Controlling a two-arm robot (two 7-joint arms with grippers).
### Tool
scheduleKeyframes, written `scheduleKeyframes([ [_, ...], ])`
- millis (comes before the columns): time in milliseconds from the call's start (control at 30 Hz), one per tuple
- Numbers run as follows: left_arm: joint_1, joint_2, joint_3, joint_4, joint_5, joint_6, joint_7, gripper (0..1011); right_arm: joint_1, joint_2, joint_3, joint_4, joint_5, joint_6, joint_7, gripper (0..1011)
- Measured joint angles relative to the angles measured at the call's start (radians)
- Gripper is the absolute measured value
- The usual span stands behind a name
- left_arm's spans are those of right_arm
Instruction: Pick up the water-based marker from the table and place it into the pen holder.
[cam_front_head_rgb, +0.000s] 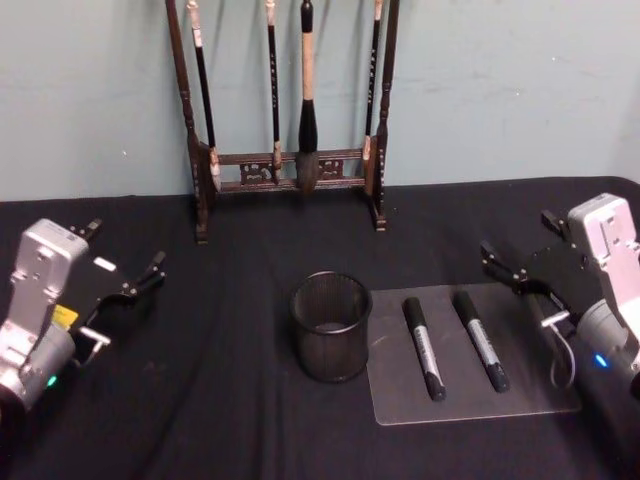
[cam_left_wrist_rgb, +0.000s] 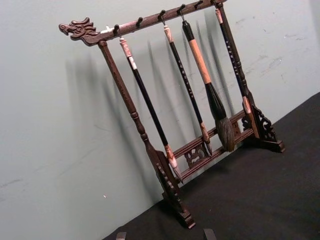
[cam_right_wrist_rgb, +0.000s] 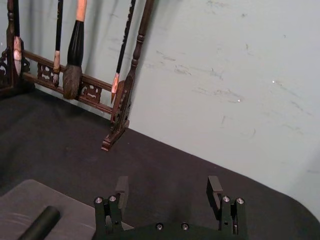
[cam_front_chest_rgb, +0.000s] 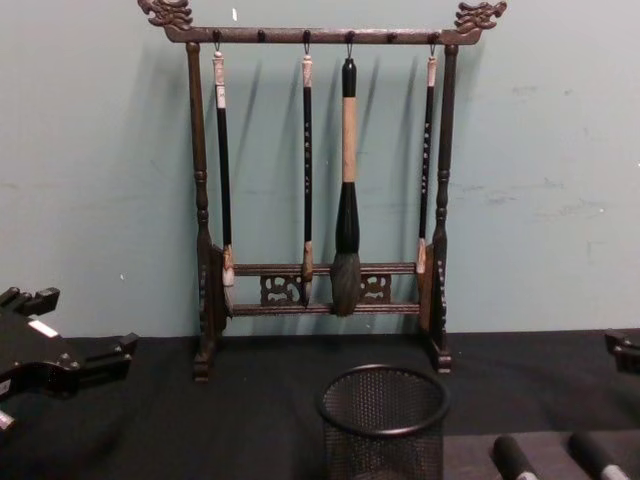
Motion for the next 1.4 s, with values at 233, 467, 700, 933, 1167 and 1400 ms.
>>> scheduleKeyframes([
  [233, 0.0, 0.0, 0.0, 0.0, 0.0, 0.0, 0.0, 1001, -0.024, -0.037, 0.045, -0.073, 0.046, 0.136, -0.004, 1003],
  [467, 0.0, 0.0, 0.0, 0.0, 0.0, 0.0, 0.0, 1001, -0.031, -0.066, 0.065, -0.129, 0.055, 0.304, -0.02, 1002],
  [700, 0.0, 0.0, 0.0, 0.0, 0.0, 0.0, 0.0, 1001, -0.013, -0.09, 0.062, -0.137, 0.043, 0.434, -0.013, 1002],
  [933, 0.0, 0.0, 0.0, 0.0, 0.0, 0.0, 0.0, 1001, -0.003, -0.125, 0.082, -0.12, 0.054, 0.509, 0.014, 1002],
  [1167, 0.0, 0.0, 0.0, 0.0, 0.0, 0.0, 0.0, 1001, -0.002, -0.152, 0.102, -0.104, 0.068, 0.54, 0.035, 1003],
  [1400, 0.0, 0.0, 0.0, 0.0, 0.0, 0.0, 0.0, 1001, -0.002, -0.171, 0.115, -0.093, 0.068, 0.564, 0.051, 1003],
])
